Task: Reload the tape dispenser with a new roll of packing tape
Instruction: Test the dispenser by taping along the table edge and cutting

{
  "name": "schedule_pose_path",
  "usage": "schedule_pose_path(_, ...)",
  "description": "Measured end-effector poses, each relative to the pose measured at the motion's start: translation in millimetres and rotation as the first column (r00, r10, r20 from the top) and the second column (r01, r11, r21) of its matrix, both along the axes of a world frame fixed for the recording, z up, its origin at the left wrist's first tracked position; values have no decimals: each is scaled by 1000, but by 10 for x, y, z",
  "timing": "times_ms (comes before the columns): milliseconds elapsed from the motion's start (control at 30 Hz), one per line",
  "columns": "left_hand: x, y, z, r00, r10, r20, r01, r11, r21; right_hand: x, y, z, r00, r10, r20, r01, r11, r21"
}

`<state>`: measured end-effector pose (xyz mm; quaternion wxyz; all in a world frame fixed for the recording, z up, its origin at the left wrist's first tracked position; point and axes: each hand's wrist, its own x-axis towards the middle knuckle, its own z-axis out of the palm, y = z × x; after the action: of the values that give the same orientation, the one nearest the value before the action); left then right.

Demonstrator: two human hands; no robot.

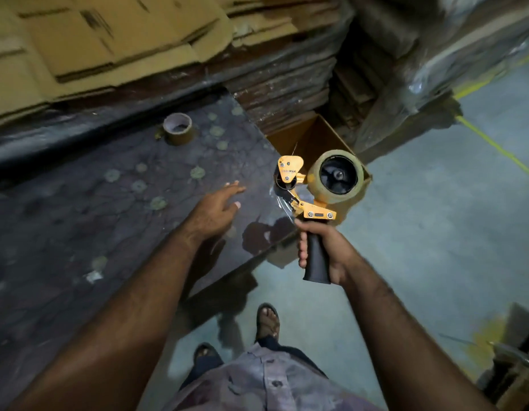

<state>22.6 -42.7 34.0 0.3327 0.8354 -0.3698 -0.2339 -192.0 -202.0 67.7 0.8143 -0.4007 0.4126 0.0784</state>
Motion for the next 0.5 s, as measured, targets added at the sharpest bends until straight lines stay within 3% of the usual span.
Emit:
schedule_pose_path(167,107,720,298,989,141,44,-140,990,-25,357,366,273,991,88,102,-93,995,39)
schedule_pose_path(500,111,1880,372,945,328,17,-322,936,-141,741,1236,537,965,209,158,-226,969,101)
